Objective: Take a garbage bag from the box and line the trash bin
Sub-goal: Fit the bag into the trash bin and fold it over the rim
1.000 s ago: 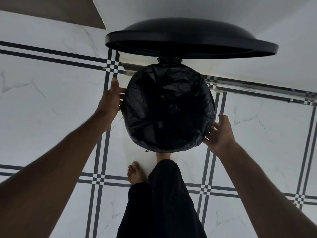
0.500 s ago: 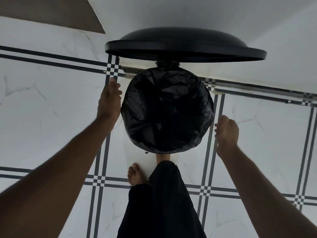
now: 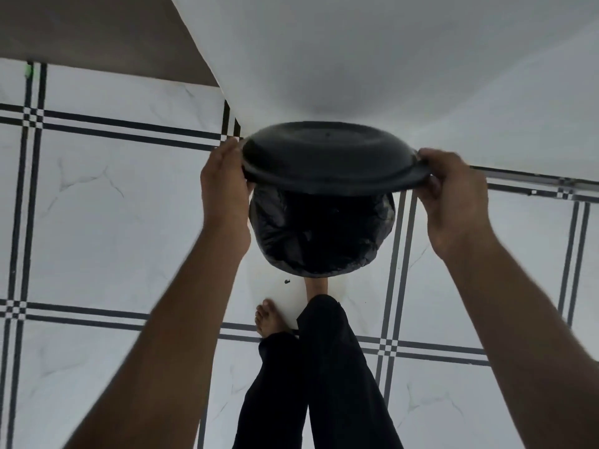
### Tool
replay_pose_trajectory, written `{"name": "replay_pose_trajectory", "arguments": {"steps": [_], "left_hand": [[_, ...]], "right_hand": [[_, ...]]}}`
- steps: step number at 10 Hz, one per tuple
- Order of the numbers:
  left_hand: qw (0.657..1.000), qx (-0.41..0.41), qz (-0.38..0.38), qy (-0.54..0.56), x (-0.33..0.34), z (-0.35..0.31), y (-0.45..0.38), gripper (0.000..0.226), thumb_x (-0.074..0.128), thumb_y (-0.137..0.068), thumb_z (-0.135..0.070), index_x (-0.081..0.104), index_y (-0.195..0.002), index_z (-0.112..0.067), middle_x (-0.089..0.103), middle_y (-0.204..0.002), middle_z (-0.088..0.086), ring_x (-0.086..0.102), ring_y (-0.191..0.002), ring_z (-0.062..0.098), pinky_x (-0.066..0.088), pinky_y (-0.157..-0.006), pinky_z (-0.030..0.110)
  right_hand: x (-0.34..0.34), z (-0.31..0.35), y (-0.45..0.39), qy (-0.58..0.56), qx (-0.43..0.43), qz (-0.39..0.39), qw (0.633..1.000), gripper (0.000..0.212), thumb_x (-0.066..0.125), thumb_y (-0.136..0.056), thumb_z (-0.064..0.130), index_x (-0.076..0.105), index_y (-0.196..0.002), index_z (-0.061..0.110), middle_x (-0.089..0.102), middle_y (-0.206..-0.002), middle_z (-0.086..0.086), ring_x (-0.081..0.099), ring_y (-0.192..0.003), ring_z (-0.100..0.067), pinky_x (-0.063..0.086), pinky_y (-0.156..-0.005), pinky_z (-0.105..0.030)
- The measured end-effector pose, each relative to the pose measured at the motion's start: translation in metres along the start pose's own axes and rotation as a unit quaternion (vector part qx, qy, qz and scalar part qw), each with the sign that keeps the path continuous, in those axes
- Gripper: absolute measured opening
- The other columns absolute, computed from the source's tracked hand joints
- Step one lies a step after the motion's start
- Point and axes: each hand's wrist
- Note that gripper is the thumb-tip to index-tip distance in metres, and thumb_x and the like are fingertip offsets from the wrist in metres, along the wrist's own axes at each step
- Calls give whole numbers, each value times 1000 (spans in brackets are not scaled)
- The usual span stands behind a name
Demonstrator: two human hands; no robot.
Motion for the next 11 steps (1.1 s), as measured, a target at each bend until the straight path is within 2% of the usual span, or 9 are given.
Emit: {"name": "replay_pose_trajectory", "arguments": {"steps": [1,2,3,4,5,6,9,10,11], "left_hand": [[986,50,-20,-160,-6,22,20,27,47,-95,-11,58,-90,-35,57,-91,-19,54,-82,-1,44,-78,23],[966,27,-40,-252,-15,49,32,37,42,-97,-11,51,-134,-16,55,-112,-12,54,-97,8,40,-81,25],[954,-4,-34,-297,-25,81,32,28,43,-94,-8,57,-118,-6,59,-93,0,55,-77,15,39,-59,21],[949,-15,-24,-314,-29,100,28,29,45,-93,-7,59,-119,-11,62,-102,2,56,-79,15,39,-59,18],[943,-37,-31,-330,-32,118,17,44,48,-91,-13,56,-133,-21,61,-127,3,60,-105,25,52,-82,34],[938,-46,-18,-343,-31,132,8,36,42,-94,-19,57,-127,-22,61,-125,10,59,-102,28,48,-79,35],[930,-42,-2,-364,-22,148,-13,31,47,-95,-27,54,-116,-7,66,-108,10,61,-95,30,47,-73,37],[934,-50,11,-353,-25,147,-21,33,49,-94,-28,55,-118,-7,66,-110,11,61,-98,30,43,-66,28],[918,-60,18,-390,-29,135,-16,49,49,-97,-30,45,-139,-8,55,-138,14,55,-117,30,47,-83,34]], "right_hand": [[-14,-23,11,117,-17,-41,992,9,68,-84,12,77,-83,12,67,-78,2,59,-76,-14,51,-76,-26],[-31,-56,18,139,-3,-61,988,16,67,-88,6,77,-86,18,76,-89,1,71,-92,-15,57,-90,-27],[-45,-87,20,178,-13,-74,981,24,66,-86,-1,76,-101,15,75,-105,-1,72,-95,-7,56,-85,-17],[-51,-110,18,203,-19,-64,977,34,61,-88,-10,72,-112,11,70,-97,15,67,-73,10,47,-64,-3],[-53,-127,9,241,-31,-59,968,37,60,-90,-8,68,-118,16,69,-115,8,69,-88,-5,47,-62,-2],[-53,-145,-1,283,-53,-51,956,38,58,-91,-8,64,-118,18,65,-127,0,67,-106,-21,51,-68,-4],[-45,-172,-17,319,-48,-50,945,41,60,-88,-11,58,-119,16,59,-116,0,66,-105,-25,57,-91,-35],[-48,-178,-19,321,-48,-45,945,37,61,-90,-6,57,-120,15,59,-115,0,66,-104,-25,58,-89,-34],[-43,-169,-14,355,-60,-49,932,30,64,-92,6,58,-120,16,61,-116,-1,65,-106,-24,56,-88,-33]]}}
Point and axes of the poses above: each hand's wrist, its own y-axis away from the middle knuckle, its own x-axis out of the palm, z = x × y
